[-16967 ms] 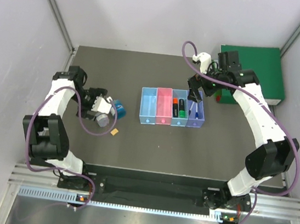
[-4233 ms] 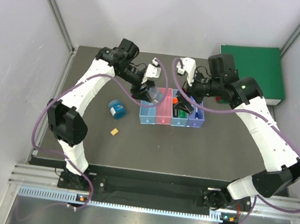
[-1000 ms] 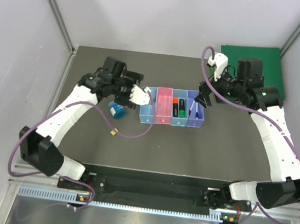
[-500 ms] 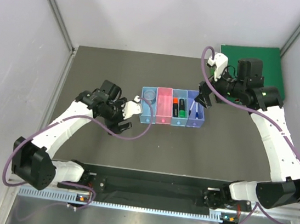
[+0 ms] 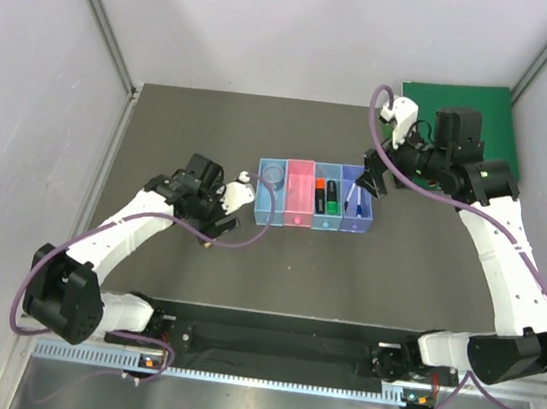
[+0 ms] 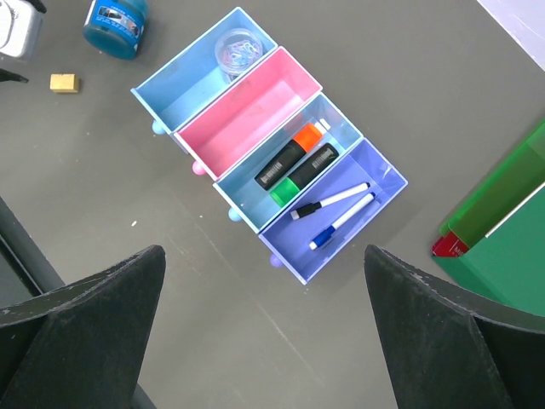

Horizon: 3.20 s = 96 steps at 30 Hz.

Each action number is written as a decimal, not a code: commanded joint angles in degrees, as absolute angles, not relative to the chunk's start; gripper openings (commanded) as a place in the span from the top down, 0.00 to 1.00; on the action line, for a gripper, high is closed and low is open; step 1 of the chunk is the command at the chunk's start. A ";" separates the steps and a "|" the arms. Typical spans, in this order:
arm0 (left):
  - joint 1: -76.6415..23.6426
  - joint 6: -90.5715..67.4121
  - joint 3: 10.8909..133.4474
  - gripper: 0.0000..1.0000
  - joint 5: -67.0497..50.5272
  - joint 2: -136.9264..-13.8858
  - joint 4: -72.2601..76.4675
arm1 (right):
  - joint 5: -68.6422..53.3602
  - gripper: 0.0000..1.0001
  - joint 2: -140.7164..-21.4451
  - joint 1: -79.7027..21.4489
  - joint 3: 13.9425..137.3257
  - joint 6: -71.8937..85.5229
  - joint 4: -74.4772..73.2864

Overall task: Sort the stationery into containers
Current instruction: Pick up the stationery from the center of the board.

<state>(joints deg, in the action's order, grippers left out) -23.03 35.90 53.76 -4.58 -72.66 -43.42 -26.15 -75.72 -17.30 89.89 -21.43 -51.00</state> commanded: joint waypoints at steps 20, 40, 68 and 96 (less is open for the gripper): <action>-2.38 122.41 67.48 0.11 -27.85 -85.32 -50.34 | -25.49 0.00 -74.18 -16.79 87.89 -21.62 -51.15; -1.32 147.47 75.67 0.10 -28.65 -100.62 -58.09 | -25.14 0.00 -75.32 -16.17 86.22 -21.88 -51.33; -2.20 152.84 78.22 0.10 -34.98 -106.70 -56.34 | -24.17 0.00 -78.40 -16.00 86.57 -22.24 -51.33; -4.22 152.40 74.53 0.53 -36.29 -101.34 -55.64 | -26.19 0.00 -78.75 -15.91 86.83 -21.01 -51.59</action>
